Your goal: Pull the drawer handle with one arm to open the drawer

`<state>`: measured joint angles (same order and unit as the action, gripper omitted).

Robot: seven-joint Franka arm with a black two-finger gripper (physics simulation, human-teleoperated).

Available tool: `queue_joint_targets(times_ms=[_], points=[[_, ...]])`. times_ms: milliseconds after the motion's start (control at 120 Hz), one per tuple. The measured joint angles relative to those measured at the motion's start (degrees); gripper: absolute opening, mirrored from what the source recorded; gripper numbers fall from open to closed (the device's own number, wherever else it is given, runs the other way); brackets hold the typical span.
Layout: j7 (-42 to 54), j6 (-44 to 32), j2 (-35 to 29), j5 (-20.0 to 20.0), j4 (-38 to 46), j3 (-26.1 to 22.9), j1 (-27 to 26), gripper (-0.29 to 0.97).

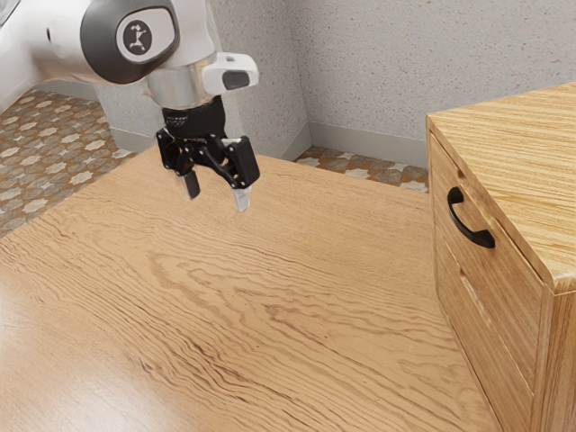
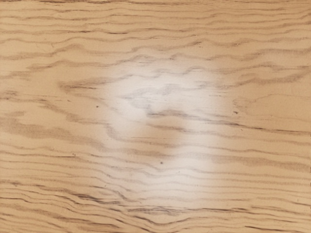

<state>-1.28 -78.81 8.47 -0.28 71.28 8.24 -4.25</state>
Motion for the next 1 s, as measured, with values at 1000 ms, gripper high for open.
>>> queue_joint_targets(times_ms=[1000], points=[[-7.8, -15.8, -4.3, -12.7, 0.3, -19.0, 6.1, 0.68]])
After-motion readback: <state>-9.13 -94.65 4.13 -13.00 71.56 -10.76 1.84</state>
